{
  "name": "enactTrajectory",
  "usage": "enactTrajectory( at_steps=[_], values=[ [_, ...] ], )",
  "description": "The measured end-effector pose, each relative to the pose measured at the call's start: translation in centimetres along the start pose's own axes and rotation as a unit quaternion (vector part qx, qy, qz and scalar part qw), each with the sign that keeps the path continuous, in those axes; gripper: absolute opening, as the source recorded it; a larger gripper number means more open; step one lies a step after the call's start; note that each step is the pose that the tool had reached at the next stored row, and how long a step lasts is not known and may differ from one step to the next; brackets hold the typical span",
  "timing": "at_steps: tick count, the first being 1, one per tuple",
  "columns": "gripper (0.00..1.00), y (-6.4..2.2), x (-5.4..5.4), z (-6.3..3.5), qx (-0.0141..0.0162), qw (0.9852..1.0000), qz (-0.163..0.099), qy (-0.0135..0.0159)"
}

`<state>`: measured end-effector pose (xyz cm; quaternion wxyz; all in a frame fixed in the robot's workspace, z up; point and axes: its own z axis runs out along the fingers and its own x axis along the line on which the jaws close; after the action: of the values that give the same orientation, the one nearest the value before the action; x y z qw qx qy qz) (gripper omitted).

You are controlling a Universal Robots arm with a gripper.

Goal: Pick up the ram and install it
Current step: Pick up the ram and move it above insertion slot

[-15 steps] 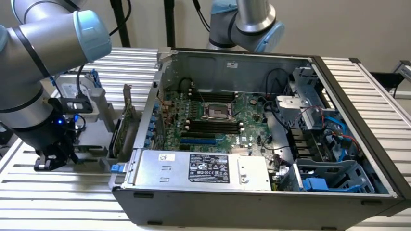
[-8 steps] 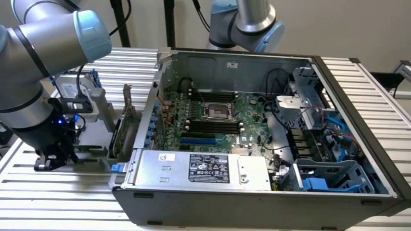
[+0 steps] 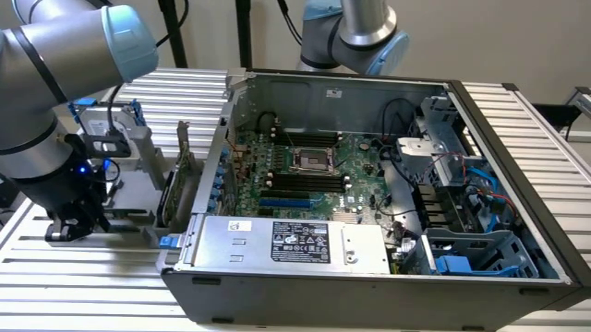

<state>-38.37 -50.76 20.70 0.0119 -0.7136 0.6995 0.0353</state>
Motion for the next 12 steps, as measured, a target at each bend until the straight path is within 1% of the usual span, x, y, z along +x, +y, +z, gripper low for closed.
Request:
enactTrajectory(
  at_steps=[2, 7, 12],
  values=[
    [0.14, -0.02, 0.0, -0.68, -0.0005, 1.0000, 0.000, 0.0000],
    [0.14, -0.14, -0.2, -2.96, -0.0014, 1.0000, 0.000, -0.0001],
    [0.14, -0.48, -0.3, -5.21, -0.0018, 1.0000, 0.000, -0.0001]
  ],
)
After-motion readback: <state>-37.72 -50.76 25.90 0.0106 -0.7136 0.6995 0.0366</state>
